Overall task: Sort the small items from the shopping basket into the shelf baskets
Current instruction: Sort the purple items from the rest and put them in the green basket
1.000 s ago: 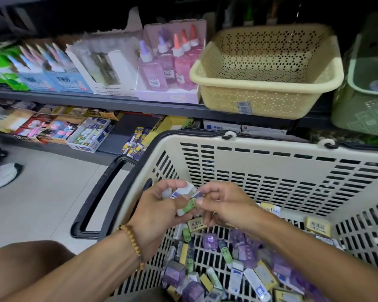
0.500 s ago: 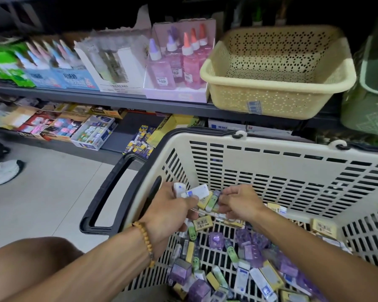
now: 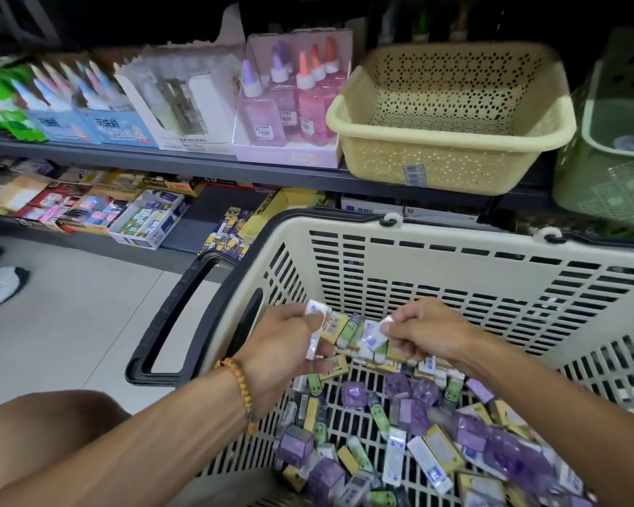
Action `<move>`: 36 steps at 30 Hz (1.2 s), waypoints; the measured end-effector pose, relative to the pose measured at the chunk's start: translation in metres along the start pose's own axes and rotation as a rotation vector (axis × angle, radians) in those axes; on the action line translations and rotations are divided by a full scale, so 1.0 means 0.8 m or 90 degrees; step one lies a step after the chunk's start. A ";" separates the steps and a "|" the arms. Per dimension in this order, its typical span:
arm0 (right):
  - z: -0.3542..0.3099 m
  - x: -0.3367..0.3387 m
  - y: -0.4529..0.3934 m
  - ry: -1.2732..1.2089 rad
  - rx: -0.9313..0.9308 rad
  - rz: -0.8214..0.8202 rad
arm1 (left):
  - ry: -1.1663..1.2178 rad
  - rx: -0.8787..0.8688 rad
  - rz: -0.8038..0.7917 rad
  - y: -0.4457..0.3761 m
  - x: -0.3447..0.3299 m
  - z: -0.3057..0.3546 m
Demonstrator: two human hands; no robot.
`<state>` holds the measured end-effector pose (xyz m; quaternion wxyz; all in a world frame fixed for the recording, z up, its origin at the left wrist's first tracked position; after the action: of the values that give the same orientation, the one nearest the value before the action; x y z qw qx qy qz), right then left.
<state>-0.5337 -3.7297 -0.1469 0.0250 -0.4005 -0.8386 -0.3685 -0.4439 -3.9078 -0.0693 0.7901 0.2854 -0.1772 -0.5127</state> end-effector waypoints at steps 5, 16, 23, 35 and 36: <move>0.001 -0.023 -0.024 0.025 -0.028 0.030 | -0.138 -0.072 -0.059 -0.003 -0.004 0.004; -0.074 -0.014 0.074 -0.004 0.156 -0.044 | -0.172 -0.090 -0.161 0.007 -0.042 0.005; -0.020 0.083 0.160 0.066 0.085 0.101 | -0.494 -0.283 -0.444 0.040 -0.140 -0.047; -0.023 0.137 0.200 0.051 0.167 0.236 | -1.181 -0.688 -0.684 0.020 -0.204 -0.178; -0.027 0.139 0.199 0.049 0.175 0.244 | -1.174 -0.687 -0.676 0.017 -0.201 -0.179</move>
<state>-0.5049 -3.6056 0.0013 0.1811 -0.5309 -0.7879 -0.2543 -0.4187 -3.7184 -0.1699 0.0717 -0.5218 -0.2995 -0.7956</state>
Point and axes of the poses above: each hand's wrist, its own y-axis away from the middle knuckle, its own x-axis out of the back of the hand, z = x × y, the point moved 8 cm from there along -y, towards the middle knuckle, and after that the axes turned 10 degrees about y, right-handed, at the moved point
